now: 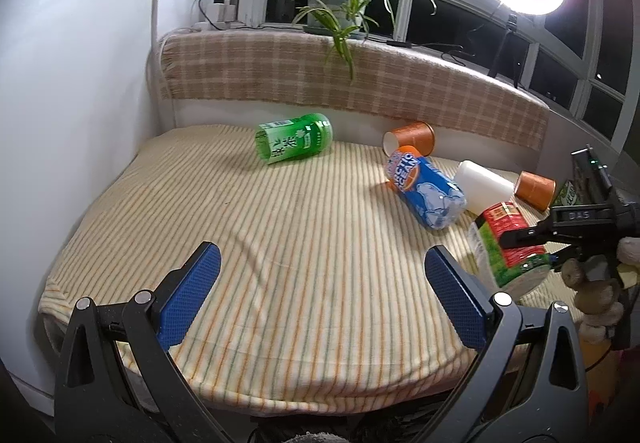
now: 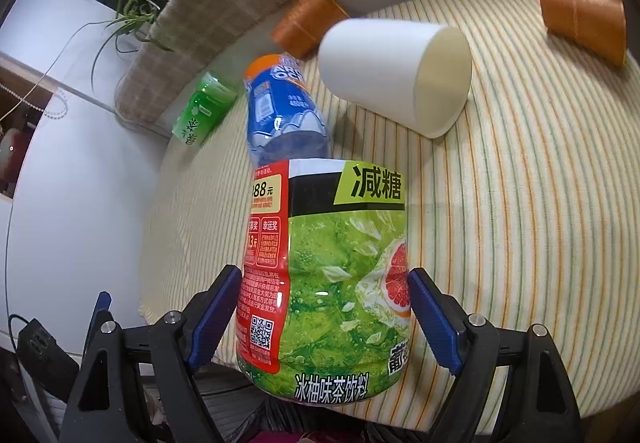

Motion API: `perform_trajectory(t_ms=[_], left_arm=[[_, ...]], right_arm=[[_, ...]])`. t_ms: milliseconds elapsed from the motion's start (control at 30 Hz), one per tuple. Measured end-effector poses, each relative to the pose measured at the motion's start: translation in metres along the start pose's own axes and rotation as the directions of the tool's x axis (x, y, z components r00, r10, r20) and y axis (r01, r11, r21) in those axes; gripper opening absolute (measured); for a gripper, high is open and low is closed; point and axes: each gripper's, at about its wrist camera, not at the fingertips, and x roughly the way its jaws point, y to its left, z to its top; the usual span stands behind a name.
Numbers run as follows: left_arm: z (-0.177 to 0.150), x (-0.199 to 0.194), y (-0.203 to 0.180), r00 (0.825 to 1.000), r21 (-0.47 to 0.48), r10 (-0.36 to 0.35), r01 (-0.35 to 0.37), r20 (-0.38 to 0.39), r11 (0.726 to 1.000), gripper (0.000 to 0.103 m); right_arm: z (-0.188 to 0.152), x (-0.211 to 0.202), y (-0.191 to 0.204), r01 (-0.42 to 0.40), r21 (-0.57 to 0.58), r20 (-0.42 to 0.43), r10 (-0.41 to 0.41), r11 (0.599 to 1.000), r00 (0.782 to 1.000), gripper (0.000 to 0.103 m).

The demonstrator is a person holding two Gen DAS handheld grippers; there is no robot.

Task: Flip cup upright
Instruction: 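Rotate the held bottle upright with the right gripper while the left gripper approaches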

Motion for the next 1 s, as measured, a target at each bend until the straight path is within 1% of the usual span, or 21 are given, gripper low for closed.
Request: perform_trajectory(t_ms=[133, 200, 300, 367, 433, 500, 567, 600, 633, 667, 700, 733, 767, 867, 900, 933, 967, 1000], left_arm=[[0.004, 0.003, -0.012, 1.0, 0.018, -0.022, 0.023, -0.007, 1.0, 0.103], [0.005, 0.004, -0.017, 0.999, 0.03, -0.035, 0.035, -0.008, 0.999, 0.103], [0.009, 0.009, -0.028, 0.995, 0.03, -0.09, 0.091, -0.036, 0.995, 0.103], [0.013, 0.015, -0.034, 0.987, 0.007, -0.146, 0.147, -0.07, 0.989, 0.103], [0.016, 0.023, -0.04, 0.974, -0.024, -0.201, 0.2, -0.107, 0.979, 0.103], [0.02, 0.033, -0.046, 0.952, -0.062, -0.266, 0.26, -0.15, 0.964, 0.103], [0.023, 0.048, -0.052, 0.914, -0.124, -0.348, 0.329, -0.207, 0.936, 0.103], [0.025, 0.059, -0.055, 0.886, -0.171, -0.396, 0.363, -0.242, 0.916, 0.103], [0.026, 0.066, -0.057, 0.867, -0.202, -0.425, 0.381, -0.26, 0.902, 0.103], [0.028, 0.077, -0.06, 0.843, -0.245, -0.458, 0.398, -0.283, 0.884, 0.103], [0.028, 0.082, -0.062, 0.831, -0.267, -0.474, 0.405, -0.292, 0.874, 0.103], [0.029, 0.091, -0.064, 0.81, -0.301, -0.501, 0.417, -0.305, 0.857, 0.103], [0.029, 0.097, -0.067, 0.795, -0.323, -0.518, 0.424, -0.316, 0.846, 0.103], [0.028, 0.123, -0.076, 0.728, -0.417, -0.585, 0.436, -0.357, 0.797, 0.102], [0.027, 0.127, -0.078, 0.713, -0.436, -0.6, 0.439, -0.363, 0.785, 0.102], [0.026, 0.133, -0.082, 0.69, -0.46, -0.619, 0.441, -0.375, 0.77, 0.102], [0.026, 0.137, -0.085, 0.677, -0.474, -0.629, 0.441, -0.382, 0.762, 0.102], [0.025, 0.142, -0.09, 0.669, -0.479, -0.632, 0.439, -0.391, 0.76, 0.102]], right_arm=[[0.001, 0.004, 0.0, 0.009, -0.007, 0.003, -0.009, 1.0, 1.0, 0.087], [-0.003, 0.0, 0.0, 0.007, -0.019, 0.013, -0.006, 1.0, 1.0, 0.092], [-0.005, -0.014, -0.001, 0.003, -0.041, 0.045, -0.001, 0.999, 0.999, 0.094], [-0.009, -0.026, -0.003, -0.005, -0.05, 0.074, 0.009, 0.999, 0.997, 0.094], [-0.015, -0.04, -0.005, -0.017, -0.066, 0.113, 0.025, 0.998, 0.993, 0.094], [-0.023, -0.055, -0.008, -0.02, -0.081, 0.16, 0.032, 0.997, 0.987, 0.094], [-0.036, -0.072, -0.012, -0.002, -0.093, 0.223, 0.023, 0.996, 0.975, 0.094], [-0.041, -0.079, -0.015, 0.009, -0.094, 0.247, 0.015, 0.996, 0.969, 0.094], [-0.048, -0.087, -0.018, 0.022, -0.09, 0.274, 0.004, 0.996, 0.962, 0.094], [-0.056, -0.094, -0.022, 0.031, -0.085, 0.299, -0.004, 0.996, 0.954, 0.094], [-0.063, -0.1, -0.026, 0.04, -0.077, 0.32, -0.014, 0.996, 0.947, 0.094], [-0.07, -0.106, -0.03, 0.049, -0.064, 0.339, -0.025, 0.997, 0.941, 0.094], [-0.077, -0.111, -0.035, 0.056, -0.049, 0.355, -0.035, 0.997, 0.934, 0.094], [-0.097, -0.122, -0.053, 0.078, 0.005, 0.382, -0.074, 0.997, 0.921, 0.094], [-0.103, -0.125, -0.059, 0.083, 0.022, 0.385, -0.085, 0.996, 0.919, 0.094], [-0.109, -0.128, -0.065, 0.086, 0.043, 0.39, -0.096, 0.995, 0.916, 0.094], [-0.111, -0.132, -0.071, 0.087, 0.057, 0.393, -0.103, 0.995, 0.914, 0.094], [-0.115, -0.135, -0.076, 0.089, 0.076, 0.398, -0.112, 0.993, 0.911, 0.094]])
